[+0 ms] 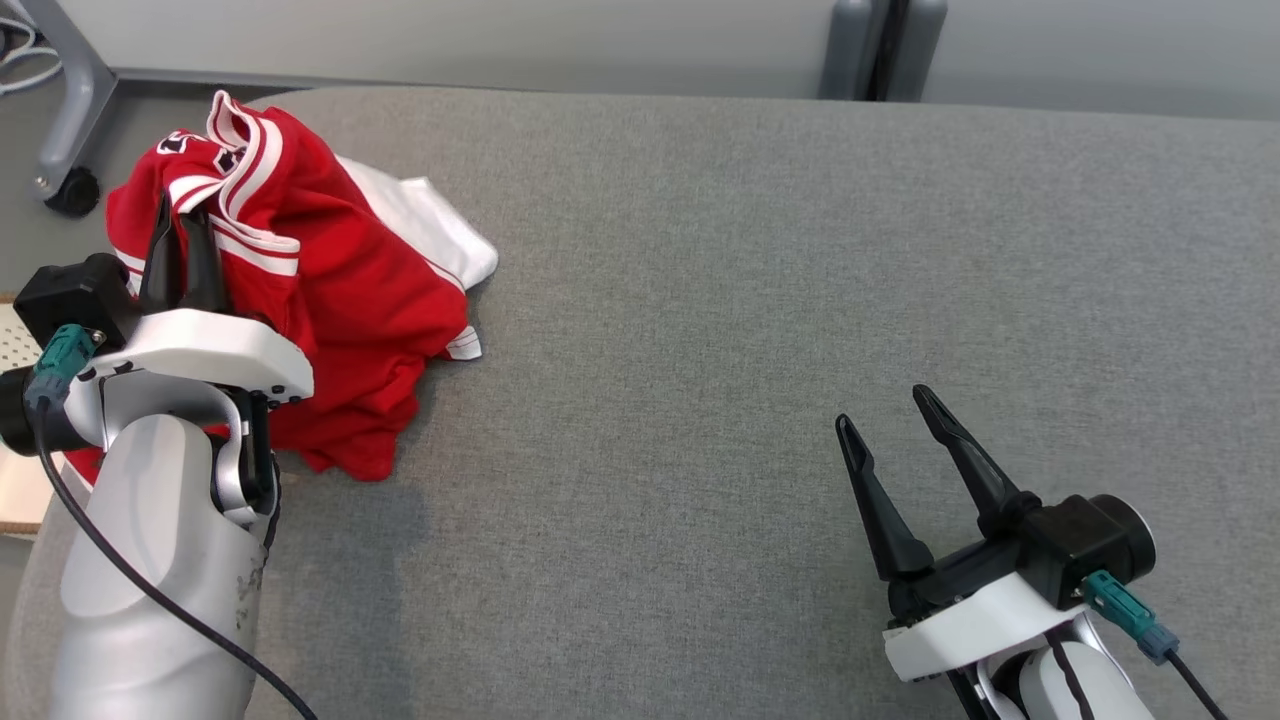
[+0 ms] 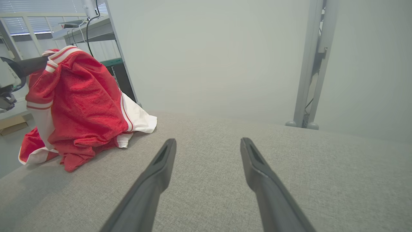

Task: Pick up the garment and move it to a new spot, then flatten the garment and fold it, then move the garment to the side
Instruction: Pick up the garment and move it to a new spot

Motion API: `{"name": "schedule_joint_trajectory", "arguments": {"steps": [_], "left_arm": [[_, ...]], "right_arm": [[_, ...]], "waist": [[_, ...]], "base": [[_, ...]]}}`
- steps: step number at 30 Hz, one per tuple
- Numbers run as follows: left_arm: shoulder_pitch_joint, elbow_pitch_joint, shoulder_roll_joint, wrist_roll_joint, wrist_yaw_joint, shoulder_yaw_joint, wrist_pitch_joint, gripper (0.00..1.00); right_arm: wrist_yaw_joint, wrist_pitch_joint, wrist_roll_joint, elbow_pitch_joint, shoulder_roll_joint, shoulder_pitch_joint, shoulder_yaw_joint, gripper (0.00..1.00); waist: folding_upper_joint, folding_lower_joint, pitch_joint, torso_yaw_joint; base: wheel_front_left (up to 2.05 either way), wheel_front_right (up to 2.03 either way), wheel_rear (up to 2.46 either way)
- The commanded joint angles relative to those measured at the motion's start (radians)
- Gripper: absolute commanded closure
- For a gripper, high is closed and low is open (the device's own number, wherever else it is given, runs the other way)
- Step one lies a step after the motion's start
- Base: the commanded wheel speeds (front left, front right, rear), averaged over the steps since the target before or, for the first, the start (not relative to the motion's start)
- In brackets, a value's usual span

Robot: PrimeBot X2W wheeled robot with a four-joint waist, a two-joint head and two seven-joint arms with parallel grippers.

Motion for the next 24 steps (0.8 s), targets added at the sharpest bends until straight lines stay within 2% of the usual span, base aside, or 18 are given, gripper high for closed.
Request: {"name": "schedule_joint_trajectory", "arguments": {"steps": [1,7,14,20,24], "left_arm": [[0.026,-0.051,0.001,0.007,0.002,-0.004,-0.006,1.00],[0.091,-0.251,-0.004,0.015,0.008,-0.034,0.042,1.00],[0.149,-0.462,-0.015,0.028,0.019,-0.085,0.138,1.00],[0.185,-0.570,-0.031,0.023,0.024,-0.126,0.193,1.00],[0.192,-0.588,-0.040,0.027,0.023,-0.152,0.211,1.00]], "right_arm": [[0.001,-0.002,0.007,0.005,0.001,0.014,-0.002,0.00],[0.001,-0.002,0.017,0.007,0.005,0.041,-0.003,0.00],[0.001,-0.002,0.045,0.001,0.005,0.058,0.004,0.00],[0.001,-0.002,0.058,-0.003,0.005,0.064,-0.002,0.00],[0.001,-0.002,0.064,-0.005,0.005,0.061,-0.006,0.00]], "waist": [[0.0000,0.0000,-0.039,-0.020],[0.0000,0.0000,-0.102,-0.066],[0.0000,0.0000,-0.150,-0.157],[0.0000,0.0000,-0.164,-0.258],[0.0000,0.0000,-0.160,-0.313]], "base": [[0.00,0.00,0.00],[0.00,0.00,0.00],[0.00,0.00,0.00],[0.00,0.00,0.00],[0.00,0.00,0.00]]}}
